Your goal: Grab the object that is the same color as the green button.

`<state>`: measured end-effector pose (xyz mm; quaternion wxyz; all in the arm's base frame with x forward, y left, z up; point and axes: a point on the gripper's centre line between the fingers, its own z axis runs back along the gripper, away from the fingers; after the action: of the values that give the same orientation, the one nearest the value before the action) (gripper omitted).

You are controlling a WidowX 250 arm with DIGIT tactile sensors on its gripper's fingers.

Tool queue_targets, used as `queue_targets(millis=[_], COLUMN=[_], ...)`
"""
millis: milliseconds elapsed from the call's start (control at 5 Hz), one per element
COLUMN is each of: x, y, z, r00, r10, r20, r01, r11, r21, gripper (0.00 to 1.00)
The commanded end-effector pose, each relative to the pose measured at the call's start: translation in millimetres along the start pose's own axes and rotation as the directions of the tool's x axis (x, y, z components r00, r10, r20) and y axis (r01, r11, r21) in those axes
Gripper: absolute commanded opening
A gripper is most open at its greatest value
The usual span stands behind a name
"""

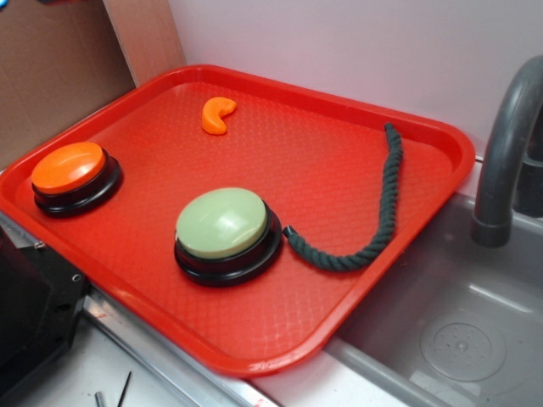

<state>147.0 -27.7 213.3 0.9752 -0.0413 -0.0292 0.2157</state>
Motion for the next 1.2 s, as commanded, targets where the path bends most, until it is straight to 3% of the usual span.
queue_targets(millis=[0, 200, 400, 600, 1000], x=[45.7, 66.9, 82.6, 91.0, 90.0], y=[-61.9, -97.0, -123.1, -139.8, -163.1], z=[-41.7, -72.1, -104.2, -129.4, -175.4], r00=[0.984, 0.979, 0.974, 0.977, 0.991], r10=[0.159, 0.184, 0.203, 0.205, 0.125], r20=[0.08, 0.091, 0.097, 0.055, -0.039], r01=[-0.163, -0.185, -0.206, -0.204, -0.124], r11=[0.986, 0.983, 0.978, 0.979, 0.992], r21=[0.043, 0.008, 0.022, -0.013, 0.024], gripper=[1.0, 1.0, 1.0, 1.0, 1.0])
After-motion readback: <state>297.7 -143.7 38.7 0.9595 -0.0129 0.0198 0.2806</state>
